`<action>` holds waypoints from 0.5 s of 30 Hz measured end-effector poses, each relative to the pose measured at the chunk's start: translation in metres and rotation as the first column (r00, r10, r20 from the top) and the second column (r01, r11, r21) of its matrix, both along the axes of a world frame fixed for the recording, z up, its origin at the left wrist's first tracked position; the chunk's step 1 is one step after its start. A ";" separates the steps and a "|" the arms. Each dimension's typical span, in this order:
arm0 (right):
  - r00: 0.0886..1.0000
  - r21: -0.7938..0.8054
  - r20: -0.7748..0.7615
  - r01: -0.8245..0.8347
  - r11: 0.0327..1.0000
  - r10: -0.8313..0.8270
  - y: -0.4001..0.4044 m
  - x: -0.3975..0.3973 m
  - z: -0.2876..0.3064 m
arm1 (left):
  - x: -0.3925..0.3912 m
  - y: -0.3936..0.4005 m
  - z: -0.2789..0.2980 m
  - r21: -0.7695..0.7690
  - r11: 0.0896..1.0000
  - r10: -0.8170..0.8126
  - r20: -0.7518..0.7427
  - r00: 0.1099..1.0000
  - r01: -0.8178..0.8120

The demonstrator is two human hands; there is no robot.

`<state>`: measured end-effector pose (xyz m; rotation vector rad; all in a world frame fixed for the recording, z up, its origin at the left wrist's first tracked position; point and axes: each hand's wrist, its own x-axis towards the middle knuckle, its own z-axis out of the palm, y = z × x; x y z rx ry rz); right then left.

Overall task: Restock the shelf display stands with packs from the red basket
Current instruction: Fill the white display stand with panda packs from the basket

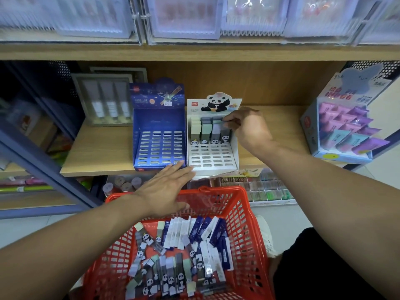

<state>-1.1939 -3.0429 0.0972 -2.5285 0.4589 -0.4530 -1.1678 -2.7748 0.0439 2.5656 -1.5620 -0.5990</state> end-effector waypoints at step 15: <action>1.000 0.065 0.018 0.017 0.998 -0.018 -0.013 -0.001 -0.012 | -0.006 -0.034 -0.011 -0.038 0.999 -0.013 0.032 0.999 0.014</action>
